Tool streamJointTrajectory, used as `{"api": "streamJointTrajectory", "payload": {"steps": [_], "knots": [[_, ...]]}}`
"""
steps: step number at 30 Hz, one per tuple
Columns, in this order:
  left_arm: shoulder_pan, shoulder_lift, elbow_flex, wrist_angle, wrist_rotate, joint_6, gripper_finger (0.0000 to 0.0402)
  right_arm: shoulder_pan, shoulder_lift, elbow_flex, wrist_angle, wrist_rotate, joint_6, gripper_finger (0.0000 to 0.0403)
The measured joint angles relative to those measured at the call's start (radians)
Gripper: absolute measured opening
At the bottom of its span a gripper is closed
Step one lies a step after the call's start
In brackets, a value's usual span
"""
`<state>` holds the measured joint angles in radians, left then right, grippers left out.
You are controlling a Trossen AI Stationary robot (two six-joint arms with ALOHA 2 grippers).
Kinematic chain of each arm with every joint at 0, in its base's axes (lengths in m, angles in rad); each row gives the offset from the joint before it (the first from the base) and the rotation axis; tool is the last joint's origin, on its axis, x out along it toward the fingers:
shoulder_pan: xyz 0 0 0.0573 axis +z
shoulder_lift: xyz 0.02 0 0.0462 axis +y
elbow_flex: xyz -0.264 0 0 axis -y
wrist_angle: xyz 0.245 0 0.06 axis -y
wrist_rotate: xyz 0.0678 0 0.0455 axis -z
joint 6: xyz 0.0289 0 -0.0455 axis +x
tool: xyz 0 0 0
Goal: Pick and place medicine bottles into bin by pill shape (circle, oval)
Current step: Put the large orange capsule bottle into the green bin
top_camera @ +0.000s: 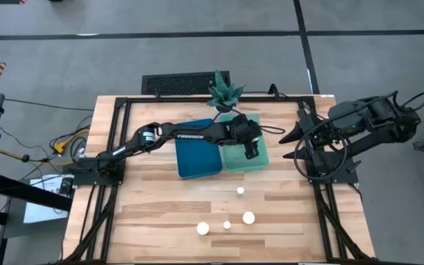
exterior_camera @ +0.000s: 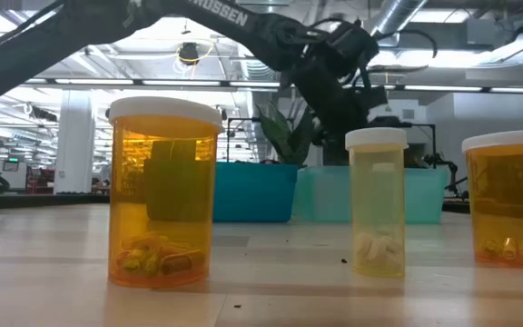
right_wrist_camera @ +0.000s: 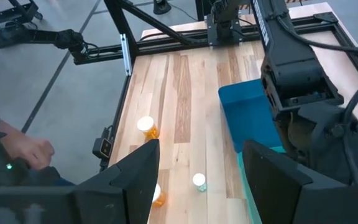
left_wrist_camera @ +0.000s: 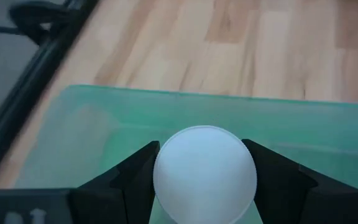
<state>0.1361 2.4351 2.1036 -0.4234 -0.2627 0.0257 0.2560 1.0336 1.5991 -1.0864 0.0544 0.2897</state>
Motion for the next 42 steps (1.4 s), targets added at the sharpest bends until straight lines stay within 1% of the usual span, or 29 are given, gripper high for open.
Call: {"api": "streamJointTrajectory", "payload": {"steps": [2,4,12,18,28,37,42], "knots": [[0.001,0.015,0.004,0.035,0.036,0.006,0.021,0.0,0.0,0.0,-0.003,0.0,0.0,0.0238],[0.001,0.018,0.004,0.011,0.046,0.002,0.021,0.0,0.0,0.0,-0.01,0.0,-0.002,0.0238],[-0.002,0.039,0.002,-0.008,0.019,0.03,0.021,0.0,0.0,0.0,-0.013,-0.001,-0.002,0.0238],[-0.001,0.039,0.002,0.002,-0.024,0.053,0.021,0.0,0.0,0.0,-0.014,-0.001,-0.01,0.0238],[0.006,0.039,0.002,0.0,-0.014,0.06,0.0211,0.0,0.0,0.0,-0.014,-0.001,-0.01,0.0238],[0.011,0.039,0.002,-0.005,-0.014,0.055,0.0242,0.0,0.0,0.0,-0.014,-0.001,-0.009,0.0238],[0.011,0.039,0.002,-0.004,-0.021,0.055,0.0247,0.0,0.0,0.0,-0.014,-0.001,-0.009,0.0238]]}}
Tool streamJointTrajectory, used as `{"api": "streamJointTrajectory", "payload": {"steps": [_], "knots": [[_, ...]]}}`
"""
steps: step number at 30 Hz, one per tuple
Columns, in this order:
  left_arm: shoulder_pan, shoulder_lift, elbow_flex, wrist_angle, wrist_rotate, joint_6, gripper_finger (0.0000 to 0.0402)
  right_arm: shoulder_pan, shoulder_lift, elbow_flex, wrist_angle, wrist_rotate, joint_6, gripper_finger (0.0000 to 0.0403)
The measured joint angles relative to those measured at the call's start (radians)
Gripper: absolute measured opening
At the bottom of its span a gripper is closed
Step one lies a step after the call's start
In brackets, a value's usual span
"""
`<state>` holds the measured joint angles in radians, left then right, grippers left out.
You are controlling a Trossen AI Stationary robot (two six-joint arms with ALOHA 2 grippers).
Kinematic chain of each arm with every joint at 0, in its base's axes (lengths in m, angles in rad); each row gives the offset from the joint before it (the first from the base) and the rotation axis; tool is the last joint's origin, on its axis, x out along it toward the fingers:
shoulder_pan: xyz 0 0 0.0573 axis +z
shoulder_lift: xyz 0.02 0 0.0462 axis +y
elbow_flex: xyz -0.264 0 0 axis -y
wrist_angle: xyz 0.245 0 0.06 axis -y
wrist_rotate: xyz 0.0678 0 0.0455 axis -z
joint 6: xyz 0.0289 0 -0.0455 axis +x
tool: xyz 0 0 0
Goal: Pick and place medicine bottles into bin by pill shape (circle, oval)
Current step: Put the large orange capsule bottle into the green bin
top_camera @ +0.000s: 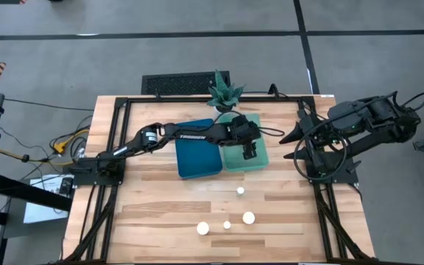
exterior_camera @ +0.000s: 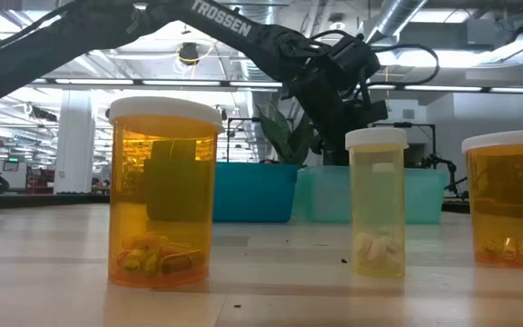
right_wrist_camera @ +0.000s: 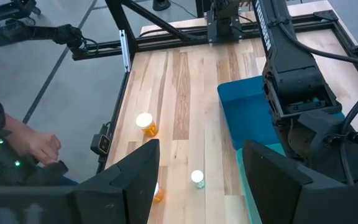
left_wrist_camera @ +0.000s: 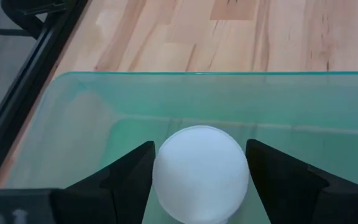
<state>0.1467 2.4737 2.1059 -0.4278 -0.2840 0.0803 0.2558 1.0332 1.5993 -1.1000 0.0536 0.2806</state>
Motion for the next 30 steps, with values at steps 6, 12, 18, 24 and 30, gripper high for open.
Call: {"api": "streamJointTrajectory", "payload": {"steps": [6,12,18,24,30], "knots": [[-0.002,0.0,0.0,-0.001,-0.009,0.021,0.0255,0.0,0.0,0.0,0.0,0.0,0.0,0.0238],[-0.012,0.0,0.0,-0.007,-0.011,0.028,0.0287,0.0,0.0,0.0,0.0,-0.001,0.0,0.0238],[-0.029,-0.002,0.049,-0.057,-0.051,0.062,0.0306,0.0,0.0,0.0,0.0,-0.002,0.0,0.0238],[-0.047,-0.004,0.154,-0.11,-0.075,0.091,0.0307,0.0,0.0,0.0,0.0,-0.002,0.0,0.0238],[-0.096,-0.078,0.217,-0.252,-0.063,0.043,0.0307,0.0,-0.009,0.0,0.0,-0.003,0.0,0.0238]]}}
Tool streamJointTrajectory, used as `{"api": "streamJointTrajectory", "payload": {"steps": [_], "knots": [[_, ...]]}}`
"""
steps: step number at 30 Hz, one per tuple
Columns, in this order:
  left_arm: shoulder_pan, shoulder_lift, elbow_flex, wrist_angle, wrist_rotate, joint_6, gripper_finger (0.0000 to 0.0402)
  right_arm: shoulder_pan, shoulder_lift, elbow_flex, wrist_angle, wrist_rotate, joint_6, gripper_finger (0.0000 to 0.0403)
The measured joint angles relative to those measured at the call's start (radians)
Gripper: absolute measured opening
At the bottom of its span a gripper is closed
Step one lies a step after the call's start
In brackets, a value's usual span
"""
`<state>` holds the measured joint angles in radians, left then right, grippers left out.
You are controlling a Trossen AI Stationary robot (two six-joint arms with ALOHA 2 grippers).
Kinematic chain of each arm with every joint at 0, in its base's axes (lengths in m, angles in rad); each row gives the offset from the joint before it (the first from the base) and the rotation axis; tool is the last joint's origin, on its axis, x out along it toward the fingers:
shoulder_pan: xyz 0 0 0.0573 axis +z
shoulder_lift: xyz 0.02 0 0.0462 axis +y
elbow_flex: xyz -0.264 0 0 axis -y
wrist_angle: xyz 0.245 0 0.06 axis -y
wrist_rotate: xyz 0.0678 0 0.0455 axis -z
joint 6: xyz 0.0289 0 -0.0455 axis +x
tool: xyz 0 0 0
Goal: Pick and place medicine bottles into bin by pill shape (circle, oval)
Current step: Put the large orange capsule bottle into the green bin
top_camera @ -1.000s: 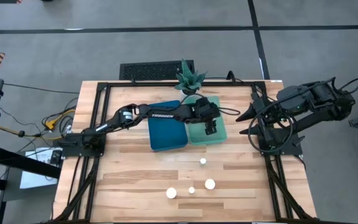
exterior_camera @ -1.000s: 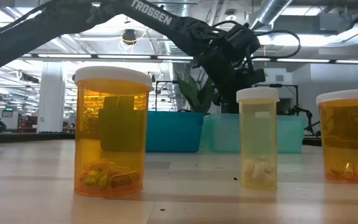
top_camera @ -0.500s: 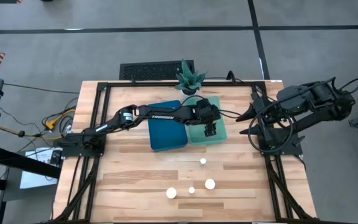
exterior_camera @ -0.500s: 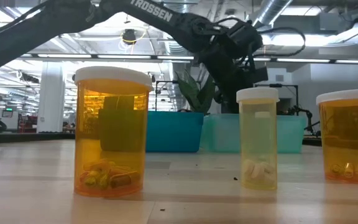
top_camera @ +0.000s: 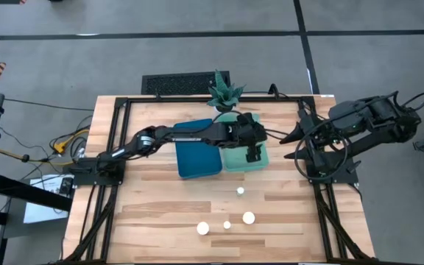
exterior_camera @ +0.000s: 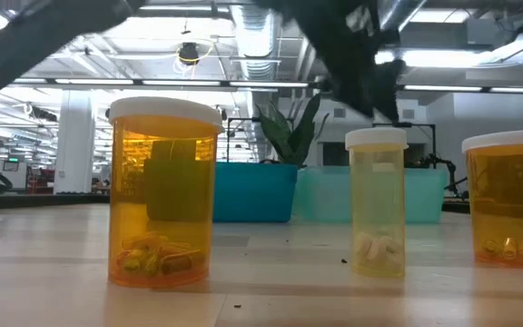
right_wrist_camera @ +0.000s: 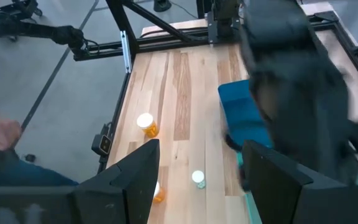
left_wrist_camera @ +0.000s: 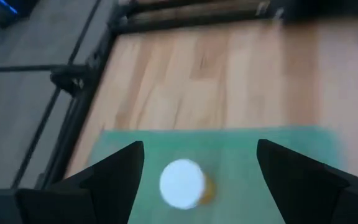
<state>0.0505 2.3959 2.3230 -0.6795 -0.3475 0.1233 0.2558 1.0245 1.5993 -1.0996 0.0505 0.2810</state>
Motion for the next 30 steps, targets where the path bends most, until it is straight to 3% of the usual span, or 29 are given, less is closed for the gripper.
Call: {"api": "streamJointTrajectory", "payload": {"steps": [7,13,20,24,30], "knots": [[-0.105,-0.128,-0.001,-0.119,-0.01,-0.115,0.0307,0.0,-0.024,0.0,0.003,-0.002,0.0,0.0238],[-0.231,-0.225,-0.001,-0.338,-0.018,-0.276,0.0307,0.0,-0.037,0.0,-0.001,-0.001,0.0,0.0238],[-0.422,-0.252,-0.004,-0.497,-0.156,-0.503,0.0307,0.0,-0.038,0.0,-0.001,0.0,-0.002,0.0238],[-0.533,-0.257,-0.076,-0.51,-0.23,-0.685,0.0306,0.0,-0.038,0.0,-0.002,0.0,-0.003,0.0238],[-0.682,-0.255,-0.216,-0.53,-0.24,-0.95,0.0306,0.0,-0.038,0.0,-0.018,0.0,-0.005,0.0238]]}}
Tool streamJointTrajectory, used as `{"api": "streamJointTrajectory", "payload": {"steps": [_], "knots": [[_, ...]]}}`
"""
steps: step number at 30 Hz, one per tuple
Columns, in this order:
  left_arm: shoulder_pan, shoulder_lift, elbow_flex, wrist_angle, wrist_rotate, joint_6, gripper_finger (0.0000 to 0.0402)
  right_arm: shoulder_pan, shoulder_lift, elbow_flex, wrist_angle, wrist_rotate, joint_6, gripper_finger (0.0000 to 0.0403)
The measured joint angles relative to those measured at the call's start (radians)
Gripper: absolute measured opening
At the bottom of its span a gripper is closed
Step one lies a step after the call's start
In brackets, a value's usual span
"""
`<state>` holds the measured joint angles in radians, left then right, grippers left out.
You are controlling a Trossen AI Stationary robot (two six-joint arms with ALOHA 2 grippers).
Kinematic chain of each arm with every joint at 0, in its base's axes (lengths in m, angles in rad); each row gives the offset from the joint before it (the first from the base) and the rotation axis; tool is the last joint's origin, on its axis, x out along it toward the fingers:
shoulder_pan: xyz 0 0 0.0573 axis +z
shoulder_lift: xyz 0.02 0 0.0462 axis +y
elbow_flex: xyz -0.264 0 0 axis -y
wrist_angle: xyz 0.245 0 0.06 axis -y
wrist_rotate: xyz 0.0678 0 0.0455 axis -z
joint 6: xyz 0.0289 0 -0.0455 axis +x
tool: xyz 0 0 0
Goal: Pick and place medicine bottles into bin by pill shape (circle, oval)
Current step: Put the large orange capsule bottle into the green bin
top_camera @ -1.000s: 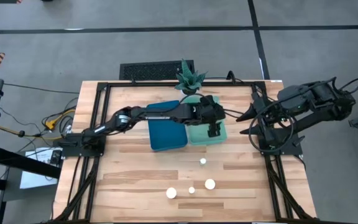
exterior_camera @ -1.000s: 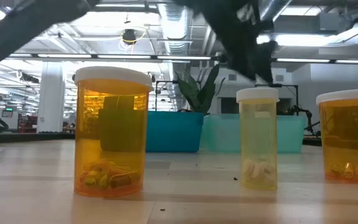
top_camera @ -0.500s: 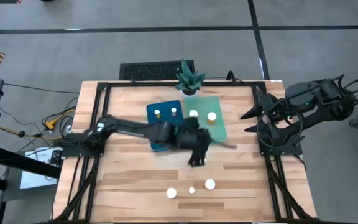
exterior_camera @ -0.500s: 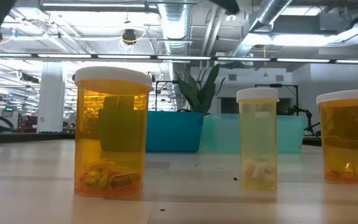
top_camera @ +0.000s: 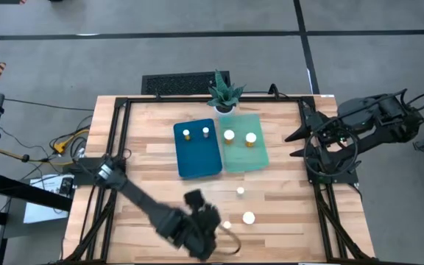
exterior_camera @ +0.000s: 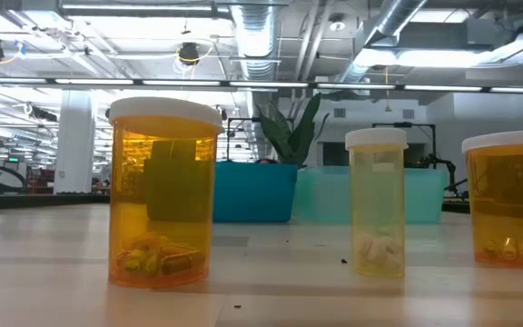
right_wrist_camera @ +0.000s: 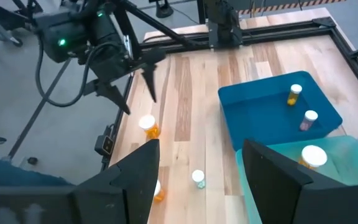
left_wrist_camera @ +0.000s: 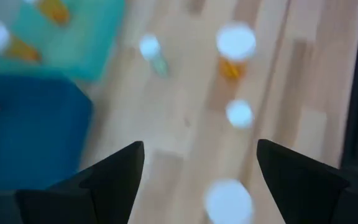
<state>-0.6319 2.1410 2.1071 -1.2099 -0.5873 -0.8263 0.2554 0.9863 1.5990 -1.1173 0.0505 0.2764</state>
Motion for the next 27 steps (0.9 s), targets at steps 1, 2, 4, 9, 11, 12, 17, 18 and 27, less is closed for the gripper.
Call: {"api": "streamJointTrajectory", "payload": {"steps": [1,2,4,9,11,12,17,18,27], "knots": [[-0.02,0.002,-0.023,0.007,0.003,-0.04,0.0306,0.0,0.0,0.0,-0.004,0.0,0.0,0.0238],[-0.038,0.002,-0.045,0.02,0.002,-0.076,0.0306,0.0,0.001,0.0,-0.004,0.0,0.0,0.0238],[-0.064,0.0,-0.1,0.075,-0.012,-0.141,0.0306,0.0,0.001,0.0,-0.005,0.0,0.0,0.0238],[-0.085,0.001,-0.218,0.219,0.03,-0.176,0.0306,0.0,0.001,0.0,-0.004,0.0,0.004,0.0238],[-0.085,0.001,-0.264,0.272,0.033,-0.161,0.0306,0.0,0.001,0.0,-0.005,0.0,0.004,0.0238],[-0.085,0.001,-0.287,0.286,0.032,-0.158,0.0306,0.0,0.001,0.0,-0.005,0.0,0.004,0.0238],[-0.068,0.001,-0.366,0.372,0.034,-0.155,0.0306,0.0,0.001,0.0,-0.005,0.0,0.004,0.0238],[-0.064,0.001,-0.378,0.378,0.031,-0.155,0.0306,0.0,0.001,0.0,-0.005,0.0,0.004,0.0238],[-0.047,0.003,-0.396,0.418,0.04,-0.109,0.0306,0.0,0.001,0.0,-0.008,0.0,0.003,0.0238]]}}
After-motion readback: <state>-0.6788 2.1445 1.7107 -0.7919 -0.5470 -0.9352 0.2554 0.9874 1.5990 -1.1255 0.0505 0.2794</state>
